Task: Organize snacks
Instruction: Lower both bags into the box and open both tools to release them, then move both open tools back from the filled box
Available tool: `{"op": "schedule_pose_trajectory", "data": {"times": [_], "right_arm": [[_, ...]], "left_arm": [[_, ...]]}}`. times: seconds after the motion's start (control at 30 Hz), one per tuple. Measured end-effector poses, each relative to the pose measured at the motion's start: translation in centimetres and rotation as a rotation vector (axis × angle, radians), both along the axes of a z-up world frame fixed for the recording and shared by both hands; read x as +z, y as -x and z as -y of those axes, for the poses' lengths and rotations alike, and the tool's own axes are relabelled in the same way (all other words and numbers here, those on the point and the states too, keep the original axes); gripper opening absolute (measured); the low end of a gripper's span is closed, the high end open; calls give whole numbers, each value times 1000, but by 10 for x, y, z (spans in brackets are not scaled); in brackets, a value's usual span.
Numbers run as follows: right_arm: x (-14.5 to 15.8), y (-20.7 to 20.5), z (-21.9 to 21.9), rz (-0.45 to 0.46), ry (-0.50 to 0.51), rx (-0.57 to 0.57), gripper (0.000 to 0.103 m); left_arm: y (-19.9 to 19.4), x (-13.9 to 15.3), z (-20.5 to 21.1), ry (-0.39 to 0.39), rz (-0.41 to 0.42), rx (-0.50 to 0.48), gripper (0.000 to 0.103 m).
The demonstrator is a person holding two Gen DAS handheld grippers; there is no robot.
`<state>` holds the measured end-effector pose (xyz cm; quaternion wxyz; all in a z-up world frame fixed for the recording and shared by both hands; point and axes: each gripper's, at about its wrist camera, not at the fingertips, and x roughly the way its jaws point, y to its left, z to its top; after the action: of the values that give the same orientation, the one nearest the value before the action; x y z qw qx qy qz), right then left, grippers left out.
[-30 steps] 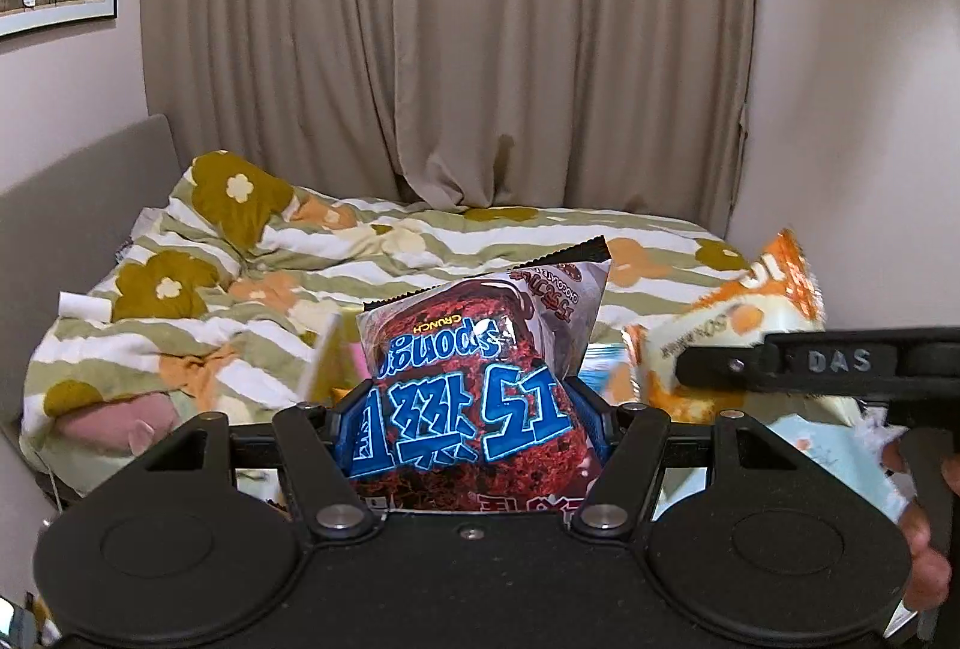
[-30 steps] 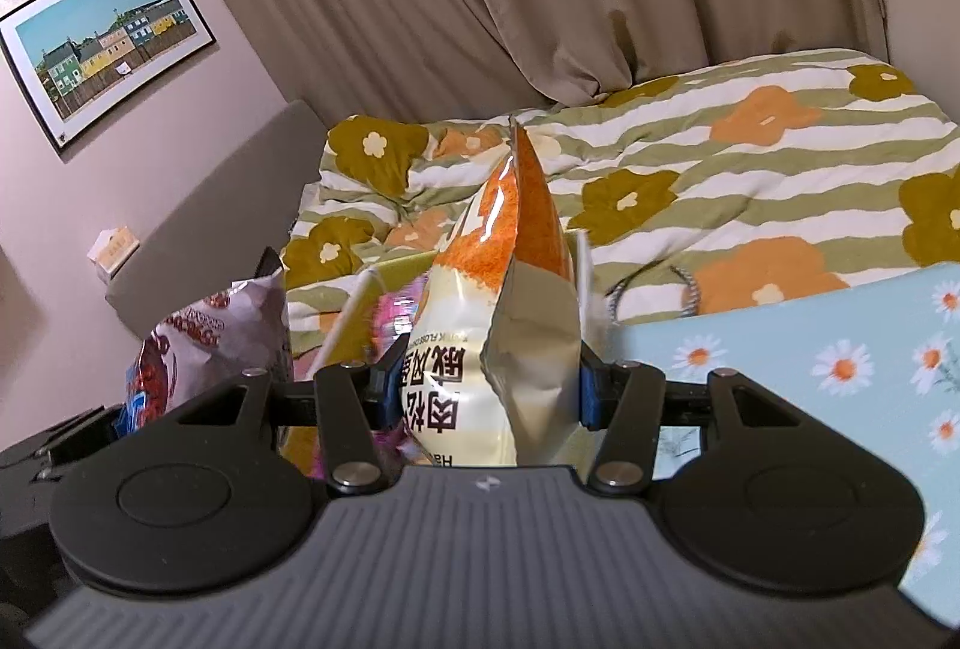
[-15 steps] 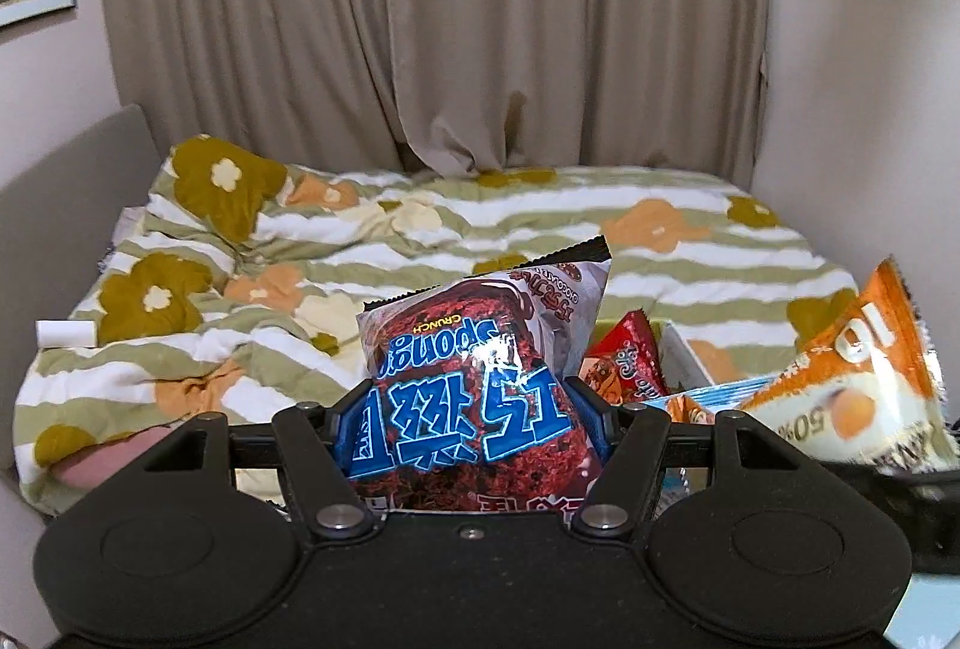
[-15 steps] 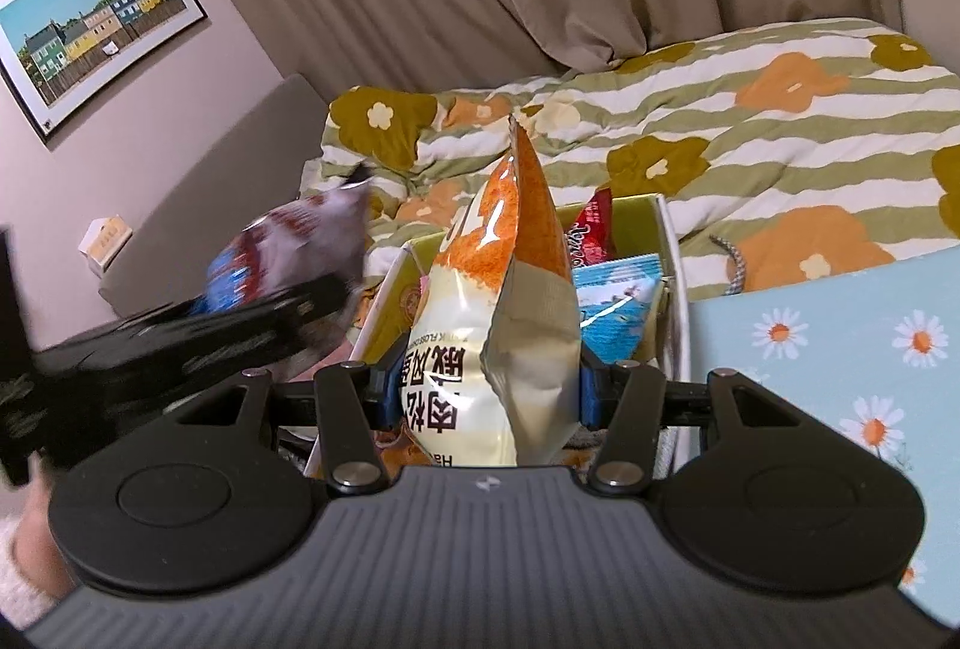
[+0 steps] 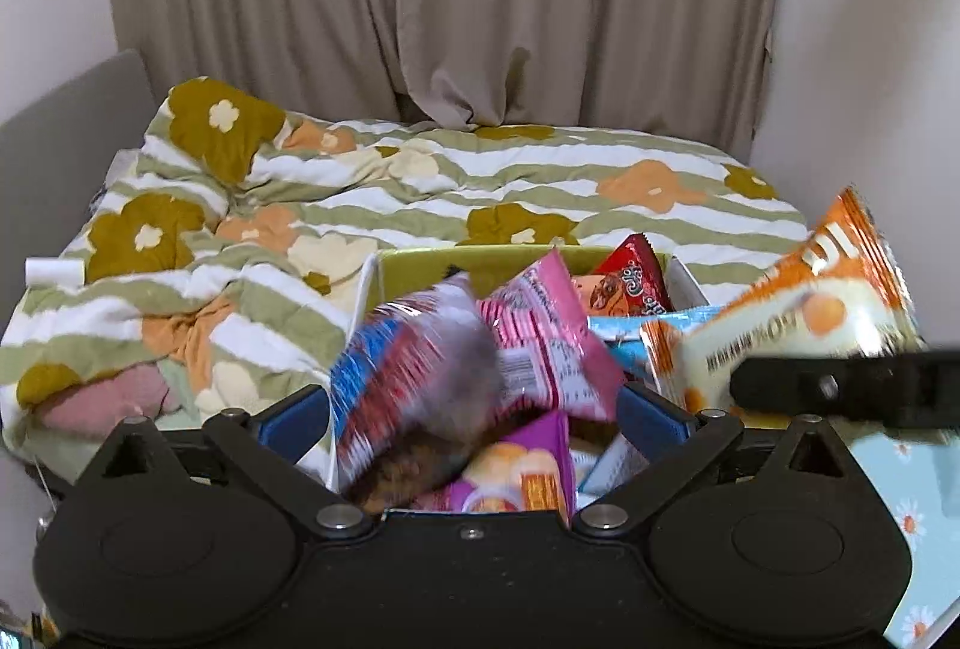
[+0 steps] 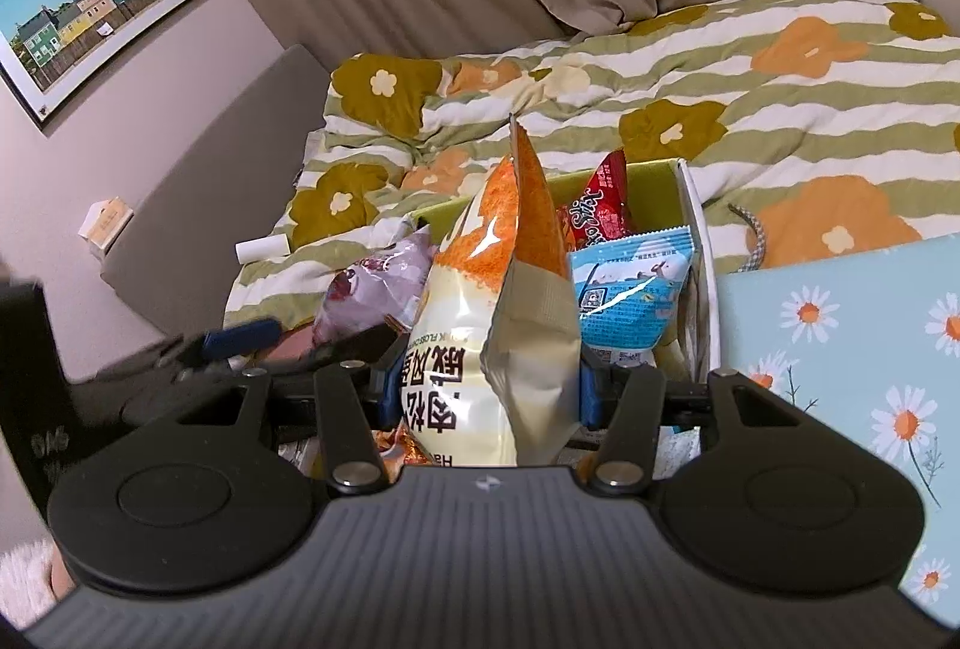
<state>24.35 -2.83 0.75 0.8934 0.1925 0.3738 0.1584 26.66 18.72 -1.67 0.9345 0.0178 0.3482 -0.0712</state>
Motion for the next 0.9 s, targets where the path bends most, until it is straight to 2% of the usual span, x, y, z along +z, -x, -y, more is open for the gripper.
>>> {"op": "schedule_pose_trajectory", "data": {"times": [0.23,0.33,0.4,0.43,0.53,0.67,0.9], "right_arm": [[5,-4,-10,9,-8,18,67],[4,-4,-16,8,-14,15,72],[3,-6,-18,7,-18,9,97],[0,-6,-17,7,-20,-10,103],[-3,0,-13,18,-15,-53,103],[-2,14,-13,43,45,-92,103],[13,38,0,97,40,-87,103]], "left_arm": [[14,3,-10,-3,4,20,103],[21,2,-13,2,10,23,103],[25,0,-15,0,10,23,103],[27,-2,-16,-2,7,22,103],[34,-10,-17,-6,-7,17,103],[41,-14,-19,3,-24,15,103],[67,12,-11,-10,43,45,103]]}}
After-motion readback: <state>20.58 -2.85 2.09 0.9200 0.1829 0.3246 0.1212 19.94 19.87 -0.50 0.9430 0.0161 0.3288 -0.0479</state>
